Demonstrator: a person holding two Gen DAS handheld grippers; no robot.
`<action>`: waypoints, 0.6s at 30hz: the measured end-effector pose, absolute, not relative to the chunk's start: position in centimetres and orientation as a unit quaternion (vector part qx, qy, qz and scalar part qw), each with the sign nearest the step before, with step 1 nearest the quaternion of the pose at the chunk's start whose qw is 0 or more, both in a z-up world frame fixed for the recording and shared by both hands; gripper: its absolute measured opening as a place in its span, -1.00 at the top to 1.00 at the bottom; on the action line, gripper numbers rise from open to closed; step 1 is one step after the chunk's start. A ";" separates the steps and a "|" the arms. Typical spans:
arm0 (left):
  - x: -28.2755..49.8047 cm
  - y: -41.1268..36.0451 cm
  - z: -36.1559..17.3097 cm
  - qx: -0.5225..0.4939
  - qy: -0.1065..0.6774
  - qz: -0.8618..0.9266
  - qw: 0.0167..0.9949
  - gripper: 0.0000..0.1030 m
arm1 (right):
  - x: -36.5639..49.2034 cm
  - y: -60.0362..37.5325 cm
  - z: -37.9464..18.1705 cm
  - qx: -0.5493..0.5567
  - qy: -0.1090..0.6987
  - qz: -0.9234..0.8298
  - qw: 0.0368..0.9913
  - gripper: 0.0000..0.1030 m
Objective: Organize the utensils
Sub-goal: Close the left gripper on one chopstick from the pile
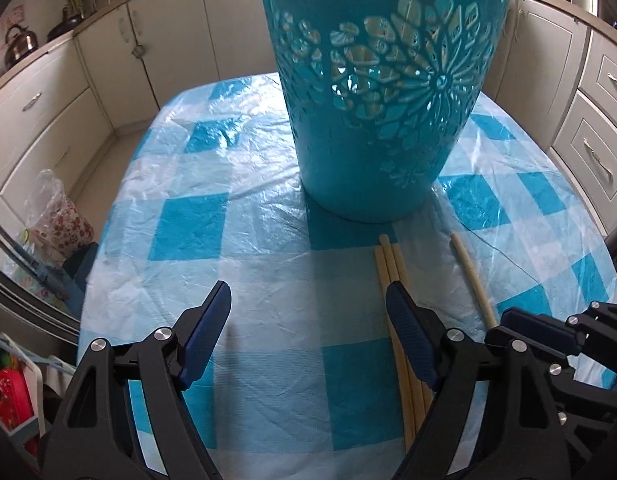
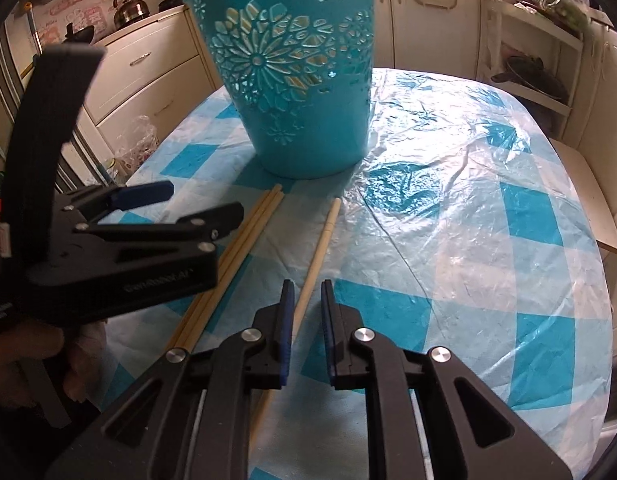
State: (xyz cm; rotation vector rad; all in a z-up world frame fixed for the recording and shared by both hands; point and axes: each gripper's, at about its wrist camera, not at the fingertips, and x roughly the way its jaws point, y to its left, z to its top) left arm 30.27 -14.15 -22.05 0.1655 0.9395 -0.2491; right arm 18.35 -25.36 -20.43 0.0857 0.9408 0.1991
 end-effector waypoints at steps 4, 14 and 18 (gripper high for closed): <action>30.3 -14.5 -22.0 0.084 0.451 -0.122 0.880 -0.48 | 18.4 -25.7 -20.3 0.046 0.450 0.093 0.887 0.61; 30.6 -14.9 -21.8 0.084 0.455 -0.134 0.876 -0.27 | 18.7 -25.3 -20.1 0.038 0.447 0.088 0.889 0.55; 30.9 -14.2 -22.0 0.071 0.465 -0.135 0.872 -0.23 | 18.9 -25.3 -20.0 0.037 0.446 0.089 0.890 0.52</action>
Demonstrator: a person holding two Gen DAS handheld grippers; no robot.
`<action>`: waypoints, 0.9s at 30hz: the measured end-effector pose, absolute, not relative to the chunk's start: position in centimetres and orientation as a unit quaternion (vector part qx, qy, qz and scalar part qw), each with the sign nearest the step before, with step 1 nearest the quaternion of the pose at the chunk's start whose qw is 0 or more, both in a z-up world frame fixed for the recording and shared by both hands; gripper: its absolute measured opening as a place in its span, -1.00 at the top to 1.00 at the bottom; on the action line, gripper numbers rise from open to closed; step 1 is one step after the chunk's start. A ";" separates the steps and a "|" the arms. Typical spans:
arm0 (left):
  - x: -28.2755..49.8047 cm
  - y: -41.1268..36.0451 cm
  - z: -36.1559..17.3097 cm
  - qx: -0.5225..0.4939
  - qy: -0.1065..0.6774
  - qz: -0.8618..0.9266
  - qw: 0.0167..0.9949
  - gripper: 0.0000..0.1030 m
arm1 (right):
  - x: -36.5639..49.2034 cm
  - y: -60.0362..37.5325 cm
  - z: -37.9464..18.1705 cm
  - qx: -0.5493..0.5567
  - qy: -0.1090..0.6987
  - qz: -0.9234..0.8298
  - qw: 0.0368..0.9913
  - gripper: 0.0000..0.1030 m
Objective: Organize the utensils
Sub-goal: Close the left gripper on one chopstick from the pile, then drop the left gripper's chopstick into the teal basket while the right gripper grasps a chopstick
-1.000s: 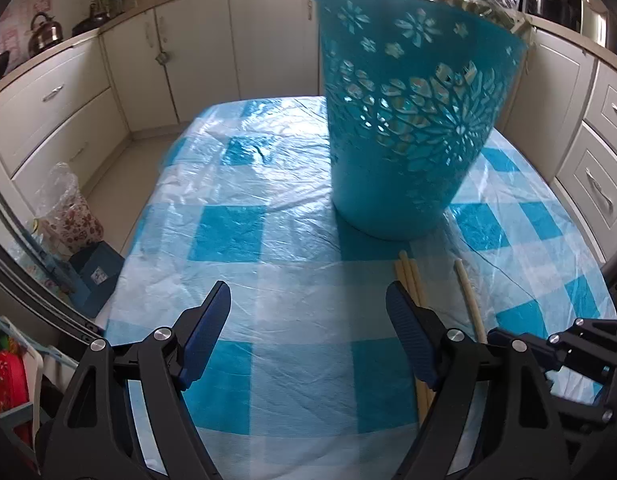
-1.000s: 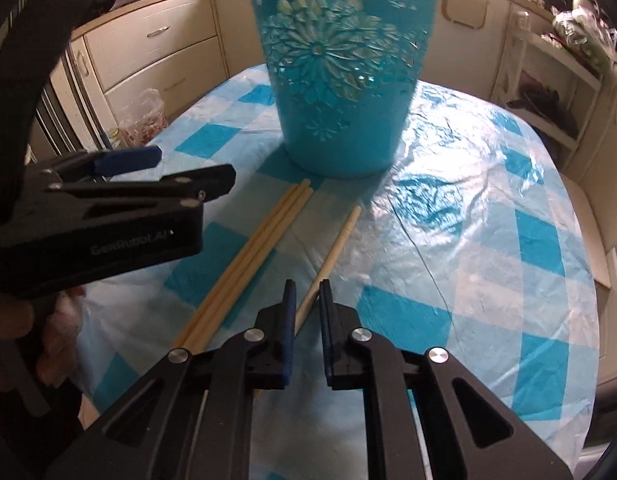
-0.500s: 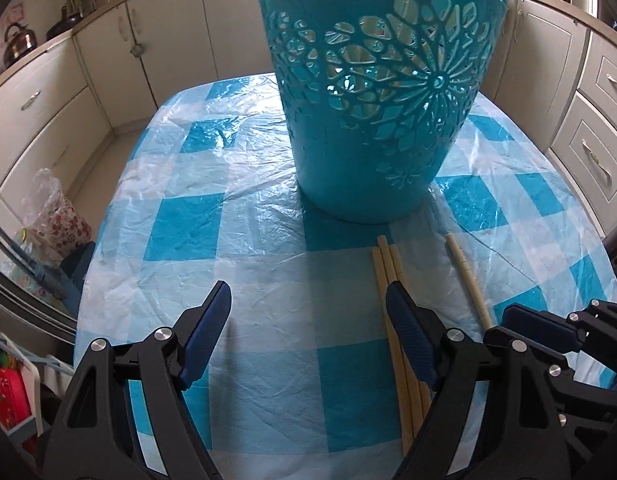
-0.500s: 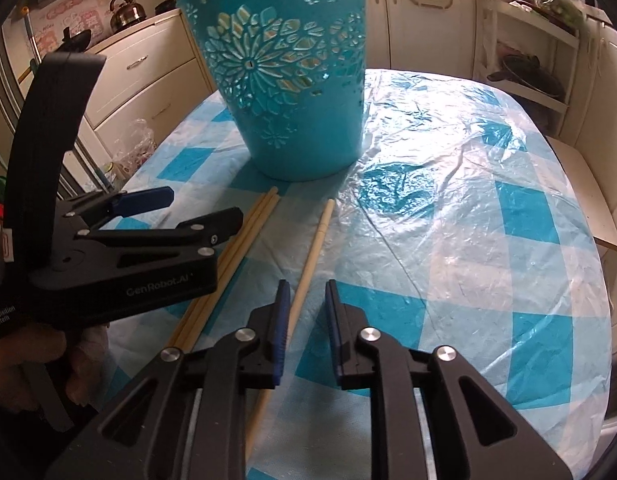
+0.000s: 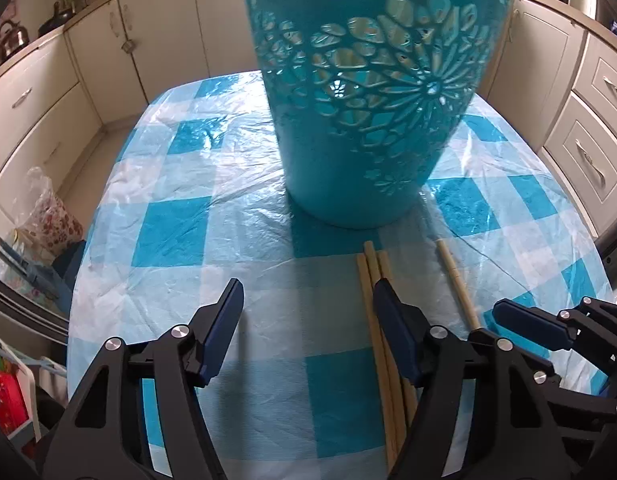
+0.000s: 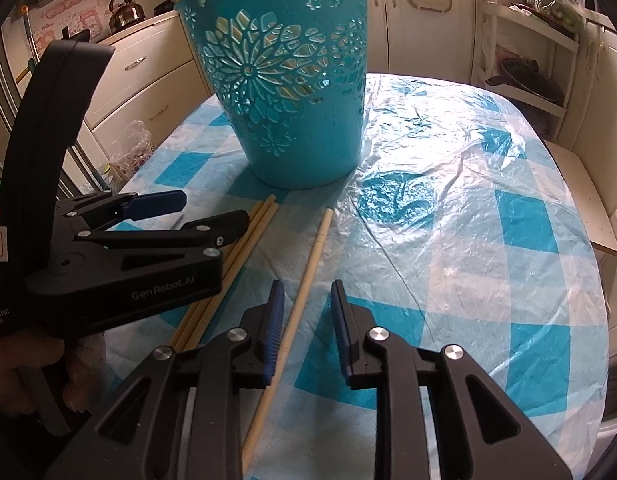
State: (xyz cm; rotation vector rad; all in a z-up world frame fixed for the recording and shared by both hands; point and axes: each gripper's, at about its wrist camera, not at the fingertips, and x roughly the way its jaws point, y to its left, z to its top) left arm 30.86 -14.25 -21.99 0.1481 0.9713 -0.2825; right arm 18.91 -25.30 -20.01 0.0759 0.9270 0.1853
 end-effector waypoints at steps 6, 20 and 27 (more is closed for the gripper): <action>30.7 -14.5 -22.3 0.084 0.463 -0.132 0.872 -0.23 | 19.0 -24.8 -20.1 0.030 0.448 0.091 0.889 0.51; 31.2 -14.9 -20.8 0.061 0.484 -0.196 0.851 0.91 | 21.0 -23.4 -20.5 -0.023 0.456 0.093 0.885 0.49; 29.3 -10.7 -7.0 -0.030 0.321 -0.236 0.917 0.92 | 21.7 -22.6 -20.4 -0.046 0.462 0.103 0.879 0.54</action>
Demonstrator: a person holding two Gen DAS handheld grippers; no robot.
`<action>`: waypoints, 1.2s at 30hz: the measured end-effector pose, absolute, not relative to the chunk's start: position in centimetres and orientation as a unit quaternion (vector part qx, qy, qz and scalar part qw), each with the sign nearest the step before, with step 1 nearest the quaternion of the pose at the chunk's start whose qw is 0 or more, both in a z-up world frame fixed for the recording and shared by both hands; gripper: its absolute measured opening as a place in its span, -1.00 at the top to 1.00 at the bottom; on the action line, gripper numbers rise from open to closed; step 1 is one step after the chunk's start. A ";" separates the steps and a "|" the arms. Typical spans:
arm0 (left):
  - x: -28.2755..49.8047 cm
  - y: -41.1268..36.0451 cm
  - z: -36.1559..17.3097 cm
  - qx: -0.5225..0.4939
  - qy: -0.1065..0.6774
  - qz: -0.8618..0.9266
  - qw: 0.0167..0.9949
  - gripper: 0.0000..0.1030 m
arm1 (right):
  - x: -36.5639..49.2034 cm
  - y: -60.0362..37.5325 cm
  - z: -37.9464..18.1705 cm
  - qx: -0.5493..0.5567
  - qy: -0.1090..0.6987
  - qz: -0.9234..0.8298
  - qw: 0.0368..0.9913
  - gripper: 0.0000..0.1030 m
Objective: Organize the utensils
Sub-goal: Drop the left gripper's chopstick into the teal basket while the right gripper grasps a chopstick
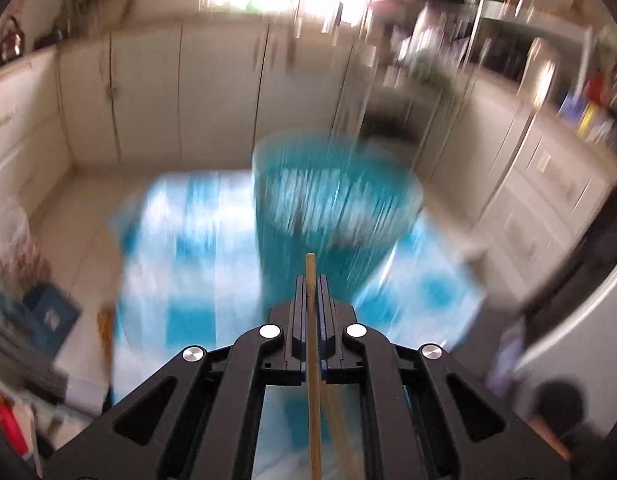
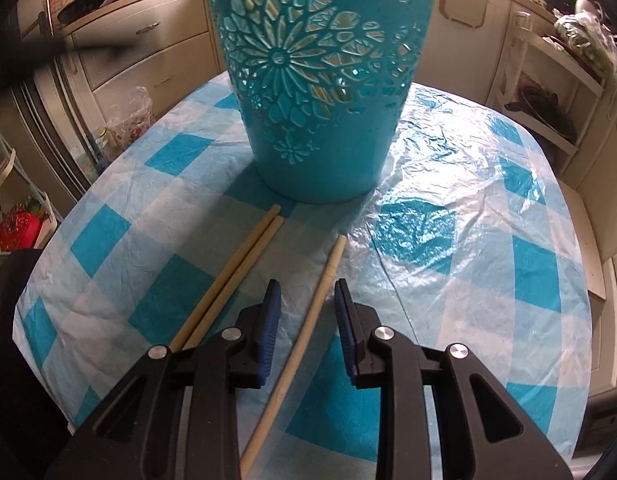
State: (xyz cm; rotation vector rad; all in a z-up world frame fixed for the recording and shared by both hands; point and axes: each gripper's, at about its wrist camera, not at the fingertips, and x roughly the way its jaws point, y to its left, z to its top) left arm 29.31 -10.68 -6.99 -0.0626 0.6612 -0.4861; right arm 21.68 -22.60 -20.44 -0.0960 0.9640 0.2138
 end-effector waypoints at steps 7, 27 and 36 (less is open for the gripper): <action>29.5 -11.4 1.9 -0.102 0.111 -0.235 0.960 0.91 | 21.5 -23.0 -20.4 -0.028 0.460 0.109 0.881 0.80; 35.6 -15.5 -4.5 -0.094 0.085 -0.097 0.987 0.90 | 21.5 -23.8 -20.4 -0.011 0.452 0.118 0.884 0.80; 34.3 -14.8 -6.3 -0.050 0.128 -0.106 0.985 0.65 | 21.5 -23.1 -20.5 -0.027 0.451 0.110 0.885 0.80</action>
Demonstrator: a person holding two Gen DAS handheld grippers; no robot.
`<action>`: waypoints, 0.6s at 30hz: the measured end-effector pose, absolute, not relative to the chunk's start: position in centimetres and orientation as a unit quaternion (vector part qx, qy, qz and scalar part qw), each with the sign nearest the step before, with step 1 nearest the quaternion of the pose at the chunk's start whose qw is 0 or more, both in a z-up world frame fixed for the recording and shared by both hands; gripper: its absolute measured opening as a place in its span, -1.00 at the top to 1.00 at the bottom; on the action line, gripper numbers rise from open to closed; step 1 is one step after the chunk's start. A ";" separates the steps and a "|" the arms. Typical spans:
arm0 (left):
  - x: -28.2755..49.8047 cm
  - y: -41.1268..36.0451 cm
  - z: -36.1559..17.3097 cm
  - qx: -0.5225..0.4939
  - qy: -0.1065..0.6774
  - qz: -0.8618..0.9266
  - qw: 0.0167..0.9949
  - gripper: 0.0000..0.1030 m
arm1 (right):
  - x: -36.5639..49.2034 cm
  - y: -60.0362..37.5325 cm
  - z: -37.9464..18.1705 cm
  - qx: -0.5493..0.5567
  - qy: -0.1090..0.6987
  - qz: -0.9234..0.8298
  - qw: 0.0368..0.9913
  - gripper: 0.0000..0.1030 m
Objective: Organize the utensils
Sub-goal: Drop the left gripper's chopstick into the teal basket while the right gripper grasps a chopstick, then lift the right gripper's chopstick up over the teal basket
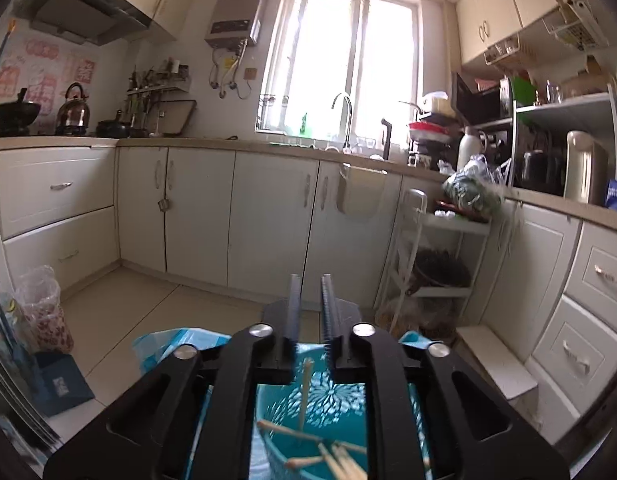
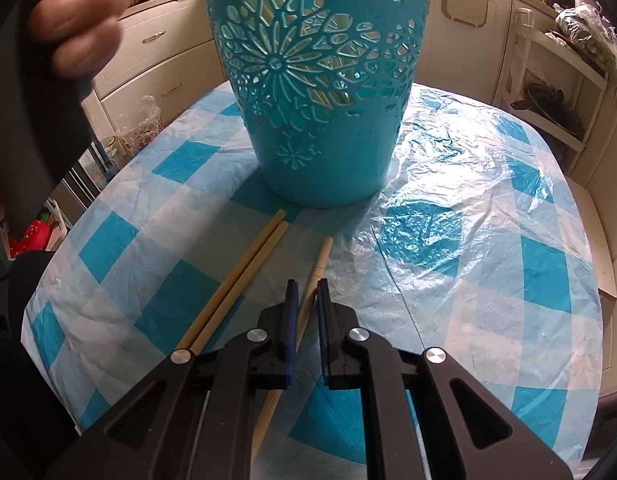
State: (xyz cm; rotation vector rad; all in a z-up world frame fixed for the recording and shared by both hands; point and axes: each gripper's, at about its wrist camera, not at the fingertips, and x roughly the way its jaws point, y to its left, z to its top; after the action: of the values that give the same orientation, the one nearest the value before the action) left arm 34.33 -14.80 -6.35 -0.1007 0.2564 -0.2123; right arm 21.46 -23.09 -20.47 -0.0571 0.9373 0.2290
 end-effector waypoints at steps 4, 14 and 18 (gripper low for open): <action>33.0 -13.9 -6.0 -0.050 0.125 -0.099 0.986 0.12 | 21.4 -23.1 -20.4 -0.032 0.451 0.108 0.885 0.80; 29.0 -10.0 -4.0 -0.094 0.093 -0.085 0.987 -0.14 | 21.6 -22.4 -20.4 -0.051 0.445 0.110 0.887 0.77; 27.8 -9.7 -3.8 -0.103 0.094 -0.091 0.986 -0.17 | 21.1 -23.8 -20.0 -0.005 0.440 0.120 0.890 0.89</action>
State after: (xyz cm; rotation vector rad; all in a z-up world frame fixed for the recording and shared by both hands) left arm 27.75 -9.66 -3.83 -0.2061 0.1895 -0.1830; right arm 21.14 -23.81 -20.01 -0.0113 0.9128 0.2502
